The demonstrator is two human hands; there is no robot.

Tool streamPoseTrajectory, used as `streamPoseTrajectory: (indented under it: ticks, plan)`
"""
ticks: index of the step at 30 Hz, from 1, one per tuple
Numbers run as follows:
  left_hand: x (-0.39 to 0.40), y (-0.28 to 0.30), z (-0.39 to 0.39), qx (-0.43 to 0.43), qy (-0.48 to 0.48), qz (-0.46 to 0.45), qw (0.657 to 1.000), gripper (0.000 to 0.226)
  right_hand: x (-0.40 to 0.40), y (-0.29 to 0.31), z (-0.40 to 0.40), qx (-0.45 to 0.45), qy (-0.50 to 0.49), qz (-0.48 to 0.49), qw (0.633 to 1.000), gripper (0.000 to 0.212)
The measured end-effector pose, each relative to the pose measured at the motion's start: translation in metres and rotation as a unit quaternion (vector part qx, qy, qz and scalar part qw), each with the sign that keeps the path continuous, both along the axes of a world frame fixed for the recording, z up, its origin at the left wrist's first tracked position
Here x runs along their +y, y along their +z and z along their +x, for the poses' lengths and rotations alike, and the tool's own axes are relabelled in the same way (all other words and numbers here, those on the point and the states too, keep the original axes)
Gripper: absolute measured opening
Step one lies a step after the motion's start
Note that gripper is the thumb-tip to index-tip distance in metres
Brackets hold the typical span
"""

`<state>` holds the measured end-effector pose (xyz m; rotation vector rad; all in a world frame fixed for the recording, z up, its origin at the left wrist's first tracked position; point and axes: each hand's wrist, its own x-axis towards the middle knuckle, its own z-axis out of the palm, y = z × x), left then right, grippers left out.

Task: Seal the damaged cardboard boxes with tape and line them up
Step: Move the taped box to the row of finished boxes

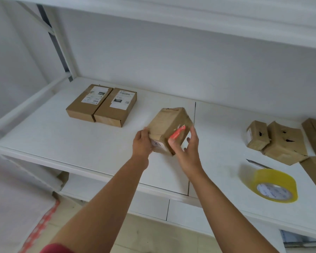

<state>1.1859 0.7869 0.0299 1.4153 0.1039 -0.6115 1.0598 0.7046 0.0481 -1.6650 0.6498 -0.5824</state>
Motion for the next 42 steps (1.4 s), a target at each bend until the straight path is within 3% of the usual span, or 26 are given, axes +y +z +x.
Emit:
streamPoseTrajectory:
  ticks: [3, 9, 12, 15, 19, 21, 24, 31, 36, 38, 40, 42]
  plan:
    - [0.0, 0.004, 0.004, 0.017, -0.003, 0.015, 1.0, 0.028, 0.003, 0.002, 0.004, 0.006, 0.053, -0.03, 0.998, 0.099]
    - [0.005, 0.003, -0.001, 0.151, -0.072, -0.086, 0.982, 0.032, 0.008, -0.006, 0.01, 0.005, 0.037, -0.107, 0.994, 0.106]
    - [0.006, -0.003, -0.008, 0.183, -0.121, -0.13, 0.967, 0.036, 0.009, -0.006, 0.014, 0.039, 0.03, -0.176, 0.983, 0.094]
    - [0.006, -0.004, -0.013, 0.186, -0.168, -0.12, 0.961, 0.046, 0.008, -0.006, 0.018, 0.071, -0.002, -0.298, 0.952, 0.068]
    - [0.005, -0.008, -0.007, 0.196, -0.088, -0.145, 0.966, 0.077, 0.003, -0.005, 0.017, 0.084, -0.006, -0.446, 0.891, 0.056]
    - [0.007, -0.008, 0.0, 0.149, -0.029, -0.151, 0.977, 0.071, 0.0, -0.007, 0.016, 0.103, 0.013, -0.484, 0.869, 0.053]
    - [0.011, -0.004, 0.003, 0.072, -0.069, -0.109, 0.989, 0.059, -0.005, -0.011, 0.019, 0.127, 0.043, -0.479, 0.867, 0.054]
    - [0.014, -0.018, 0.017, 0.016, -0.049, -0.018, 0.999, 0.052, -0.004, -0.031, 0.034, 0.152, 0.022, -0.398, 0.904, 0.071]
    - [0.016, -0.019, 0.035, -0.059, -0.086, 0.074, 0.992, 0.056, -0.006, -0.04, 0.052, 0.162, -0.004, -0.362, 0.918, 0.058]
    - [0.021, -0.03, 0.044, -0.203, -0.11, 0.2, 0.952, 0.062, -0.011, -0.039, 0.065, 0.179, 0.017, -0.373, 0.91, 0.055]
    - [0.033, -0.047, 0.055, -0.344, -0.088, 0.345, 0.869, 0.056, -0.016, -0.037, 0.079, 0.207, 0.032, -0.386, 0.898, 0.055]
    - [0.043, -0.06, 0.061, -0.371, -0.05, 0.39, 0.841, 0.047, -0.018, -0.036, 0.094, 0.212, 0.037, -0.394, 0.893, 0.058]
